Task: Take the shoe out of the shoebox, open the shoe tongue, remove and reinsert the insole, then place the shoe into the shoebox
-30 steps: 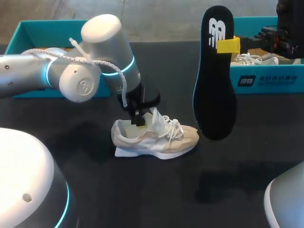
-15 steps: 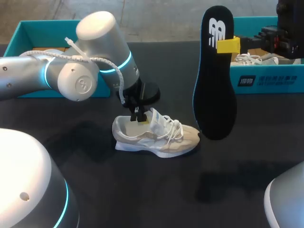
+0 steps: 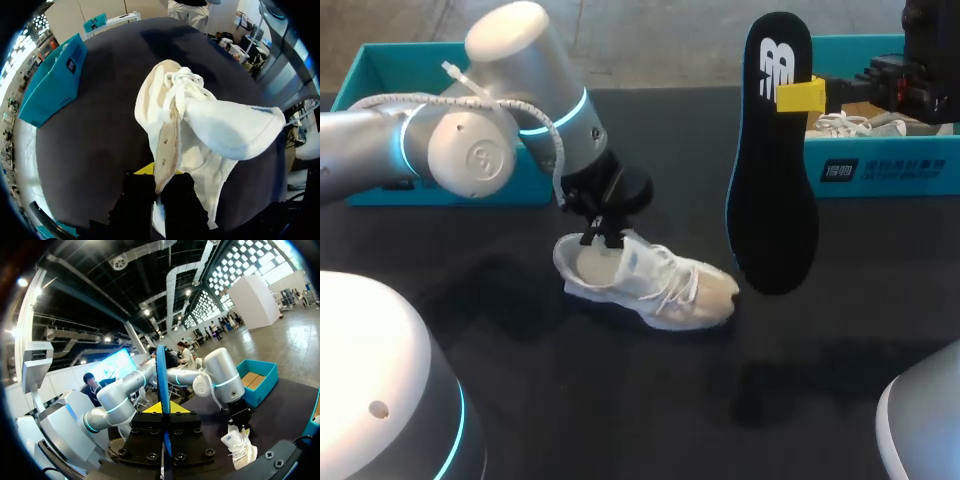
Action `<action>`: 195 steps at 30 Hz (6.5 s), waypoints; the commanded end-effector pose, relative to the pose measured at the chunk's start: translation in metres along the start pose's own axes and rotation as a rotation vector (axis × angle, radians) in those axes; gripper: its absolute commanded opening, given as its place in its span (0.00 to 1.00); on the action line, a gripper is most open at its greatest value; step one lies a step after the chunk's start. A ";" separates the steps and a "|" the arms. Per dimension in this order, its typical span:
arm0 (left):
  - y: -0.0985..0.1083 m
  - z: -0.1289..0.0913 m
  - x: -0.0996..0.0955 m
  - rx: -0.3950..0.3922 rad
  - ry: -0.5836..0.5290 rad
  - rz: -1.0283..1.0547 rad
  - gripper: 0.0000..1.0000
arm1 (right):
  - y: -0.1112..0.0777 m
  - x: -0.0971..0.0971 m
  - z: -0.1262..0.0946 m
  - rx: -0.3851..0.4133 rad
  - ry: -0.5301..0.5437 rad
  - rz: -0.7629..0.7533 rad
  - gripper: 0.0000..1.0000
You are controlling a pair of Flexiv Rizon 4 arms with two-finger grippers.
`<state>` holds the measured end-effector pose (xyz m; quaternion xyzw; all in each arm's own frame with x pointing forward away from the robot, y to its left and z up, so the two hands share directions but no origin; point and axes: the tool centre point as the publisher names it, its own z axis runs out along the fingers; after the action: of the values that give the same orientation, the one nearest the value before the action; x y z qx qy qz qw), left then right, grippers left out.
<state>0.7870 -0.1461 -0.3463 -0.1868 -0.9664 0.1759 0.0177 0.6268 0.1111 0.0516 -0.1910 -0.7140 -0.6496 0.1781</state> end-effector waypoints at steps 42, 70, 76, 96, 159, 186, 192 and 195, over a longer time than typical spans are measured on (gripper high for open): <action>-0.043 -0.015 0.045 -0.226 0.356 1.005 0.00 | 0.001 -0.002 0.002 0.003 0.002 0.001 0.00; -0.071 0.025 0.081 -0.203 0.503 1.080 0.00 | 0.001 -0.002 0.002 0.003 0.002 0.001 0.00; -0.071 0.035 0.090 -0.200 0.533 1.091 0.00 | 0.001 -0.002 0.002 0.003 0.002 0.001 0.00; -0.070 0.048 0.096 -0.178 0.526 1.118 0.00 | 0.001 -0.002 0.002 0.003 0.002 0.001 0.00; -0.100 -0.042 0.055 0.152 -0.028 1.049 1.00 | 0.001 -0.002 0.002 0.003 0.002 0.001 0.00; -0.096 -0.122 0.030 0.646 -0.699 0.965 1.00 | 0.001 -0.002 0.002 0.003 0.002 0.001 0.00; -0.098 -0.136 0.024 0.719 -0.782 0.960 1.00 | 0.001 -0.002 0.002 0.003 0.002 0.001 0.00; -0.098 -0.142 0.023 0.748 -0.821 0.982 1.00 | 0.001 -0.002 0.002 0.003 0.002 0.001 0.00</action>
<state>0.7456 -0.1794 -0.1766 -0.5414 -0.6140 0.4879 -0.3031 0.6268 0.1111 0.0516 -0.1910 -0.7140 -0.6496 0.1781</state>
